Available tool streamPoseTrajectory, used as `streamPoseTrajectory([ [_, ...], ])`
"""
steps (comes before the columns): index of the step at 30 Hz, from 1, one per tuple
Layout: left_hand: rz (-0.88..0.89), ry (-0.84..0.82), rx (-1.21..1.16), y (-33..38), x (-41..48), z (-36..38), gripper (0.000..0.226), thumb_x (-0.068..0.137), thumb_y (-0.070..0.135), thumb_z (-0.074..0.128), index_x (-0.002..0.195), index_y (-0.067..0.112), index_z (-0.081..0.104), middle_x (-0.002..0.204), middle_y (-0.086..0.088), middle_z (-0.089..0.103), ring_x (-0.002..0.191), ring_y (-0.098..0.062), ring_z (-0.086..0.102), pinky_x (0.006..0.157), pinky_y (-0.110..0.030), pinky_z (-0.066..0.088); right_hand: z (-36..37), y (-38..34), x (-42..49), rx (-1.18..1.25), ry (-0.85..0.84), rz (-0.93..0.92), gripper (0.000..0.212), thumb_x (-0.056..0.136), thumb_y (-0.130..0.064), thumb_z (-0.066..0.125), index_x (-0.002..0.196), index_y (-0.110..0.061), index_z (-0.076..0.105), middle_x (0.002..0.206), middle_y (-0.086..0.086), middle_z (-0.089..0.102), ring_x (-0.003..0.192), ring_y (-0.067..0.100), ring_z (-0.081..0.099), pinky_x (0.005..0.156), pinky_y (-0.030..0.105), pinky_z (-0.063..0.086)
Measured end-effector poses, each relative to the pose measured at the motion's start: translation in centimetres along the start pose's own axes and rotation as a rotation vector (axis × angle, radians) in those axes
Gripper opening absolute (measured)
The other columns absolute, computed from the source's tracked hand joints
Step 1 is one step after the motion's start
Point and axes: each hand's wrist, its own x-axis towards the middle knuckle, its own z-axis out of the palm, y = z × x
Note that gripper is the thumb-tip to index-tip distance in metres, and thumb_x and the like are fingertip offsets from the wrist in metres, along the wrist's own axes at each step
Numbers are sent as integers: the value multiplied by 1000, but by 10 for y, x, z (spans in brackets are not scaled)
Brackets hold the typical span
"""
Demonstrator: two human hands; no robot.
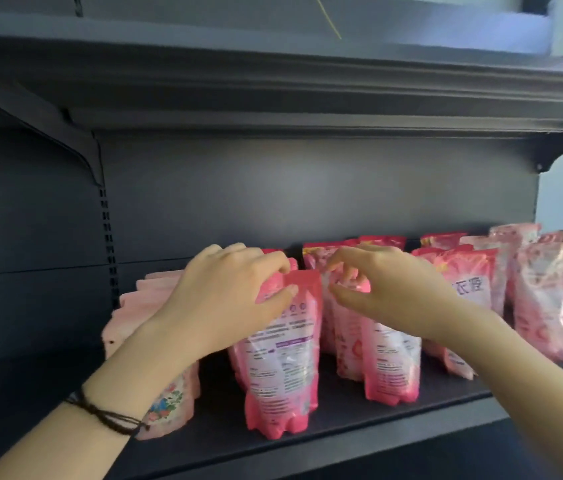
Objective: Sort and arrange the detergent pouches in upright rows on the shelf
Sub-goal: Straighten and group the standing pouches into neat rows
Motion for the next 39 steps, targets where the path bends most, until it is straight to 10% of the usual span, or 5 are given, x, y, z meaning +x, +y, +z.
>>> streamPoseTrajectory([
  [11, -39, -139, 3, 74, 118, 21, 33, 88, 63, 37, 109, 42, 53, 98, 19, 59, 89, -4, 53, 78, -27, 38, -55, 173, 21, -9, -232, -58, 19, 86, -49, 54, 104, -42, 57, 92, -21, 63, 88, 7, 62, 80, 34, 53],
  [24, -34, -590, -178, 41, 188, 64, 26, 77, 68, 57, 98, 53, 58, 90, 29, 63, 79, 11, 57, 65, -20, 44, -1, 209, 121, -27, -565, -359, 23, 82, -44, 66, 101, -30, 68, 96, -14, 68, 88, 6, 62, 83, 37, 53],
  [33, -6, -625, -52, 33, 202, 79, 14, 83, 48, 64, 74, 37, 64, 72, 31, 60, 68, 11, 53, 59, -21, 36, 25, 211, 140, 11, -571, -406, 14, 83, -34, 71, 89, -21, 73, 89, -11, 71, 84, 8, 62, 82, 31, 53],
  [39, -136, -305, -304, 15, 217, 60, 12, 89, 31, 65, 80, 26, 70, 79, 13, 70, 75, 1, 63, 75, -23, 49, 3, 229, 163, 465, -405, -196, 18, 90, -19, 63, 73, -24, 63, 77, -6, 64, 81, 11, 60, 83, 30, 49],
])
